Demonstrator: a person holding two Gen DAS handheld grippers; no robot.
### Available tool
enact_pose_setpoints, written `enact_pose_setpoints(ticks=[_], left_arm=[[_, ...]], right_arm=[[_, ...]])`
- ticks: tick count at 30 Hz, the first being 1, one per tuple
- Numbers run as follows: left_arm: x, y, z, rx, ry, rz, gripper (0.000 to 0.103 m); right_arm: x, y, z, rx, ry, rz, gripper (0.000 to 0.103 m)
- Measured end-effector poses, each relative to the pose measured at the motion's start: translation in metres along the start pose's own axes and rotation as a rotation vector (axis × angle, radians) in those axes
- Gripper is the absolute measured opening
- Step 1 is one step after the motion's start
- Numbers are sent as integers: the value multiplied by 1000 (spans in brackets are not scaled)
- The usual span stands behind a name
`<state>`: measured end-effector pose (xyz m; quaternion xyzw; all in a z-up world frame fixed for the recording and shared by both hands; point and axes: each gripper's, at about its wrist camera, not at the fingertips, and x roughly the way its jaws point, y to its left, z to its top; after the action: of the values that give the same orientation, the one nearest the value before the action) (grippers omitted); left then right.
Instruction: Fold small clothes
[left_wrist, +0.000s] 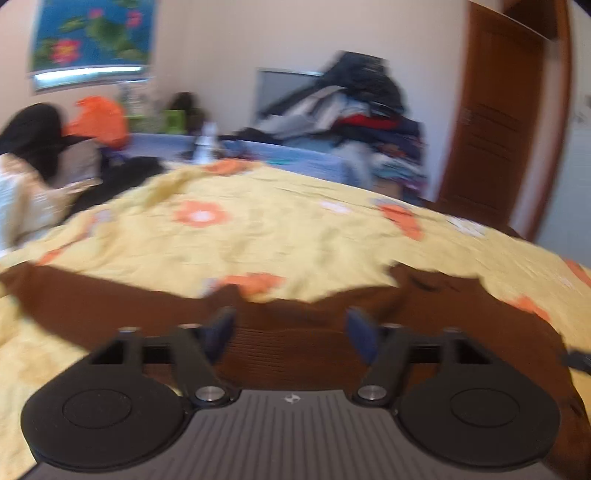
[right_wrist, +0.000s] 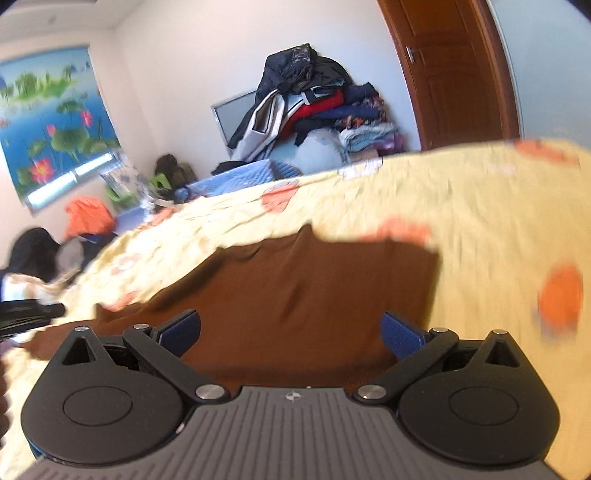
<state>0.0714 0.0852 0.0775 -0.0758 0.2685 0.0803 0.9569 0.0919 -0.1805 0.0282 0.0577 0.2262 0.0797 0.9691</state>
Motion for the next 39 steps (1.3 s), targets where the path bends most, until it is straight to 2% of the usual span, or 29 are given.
enact_pose_setpoints(ticks=[2,5,7,9,10,12,14,16,17,19,20,22,25,27,28,29,30,34,36,38,39], left_arm=[[25,-20,-11,49,75,-65,76],[68,-29,-29,56,260,-107,74],[72,-27,-36,90,219,-87,75],[72,-15,-28,49,242,-147,75],[70,-5,-17,12,220,-174,75],[68,14,8,-23,132,-144,75],[82,26,35,-12,101,-93,74],[112,29,55,51,184,-102,71],[128,29,58,82,249,-145,69],[155,27,53,119,354,-213,68],[164,24,50,153,378,-206,65],[174,18,43,219,367,-175,62],[177,10,35,260,350,-234,62],[176,2,33,305,332,-221,61],[175,-1,33,318,326,-231,46],[175,-4,35,323,324,-249,22],[175,-5,36,324,328,-259,12],[175,-16,40,384,322,-239,7],[171,-16,48,380,292,-218,6],[168,-7,62,356,228,-182,6],[172,-1,66,323,232,-163,6]], right_arm=[[42,8,11,-96,87,-92,103],[89,11,4,-185,232,-174,103],[89,8,-8,-197,176,-164,103],[81,4,-20,-196,117,-147,103],[79,3,-20,-186,114,-142,103],[77,1,-20,-175,109,-143,103],[78,3,-20,-180,110,-150,103],[79,3,-19,-181,109,-154,103],[79,3,-19,-178,109,-153,103],[79,3,-19,-177,109,-152,103],[79,2,-19,-177,108,-152,103],[79,2,-19,-176,108,-152,103],[79,2,-19,-175,109,-151,103],[79,2,-19,-175,109,-150,103],[79,2,-19,-175,108,-150,103],[79,2,-19,-175,108,-150,103],[79,2,-19,-175,108,-151,103],[79,2,-19,-174,108,-150,103],[78,2,-19,-174,108,-150,103],[78,2,-19,-174,108,-150,103],[78,2,-19,-174,108,-150,103]])
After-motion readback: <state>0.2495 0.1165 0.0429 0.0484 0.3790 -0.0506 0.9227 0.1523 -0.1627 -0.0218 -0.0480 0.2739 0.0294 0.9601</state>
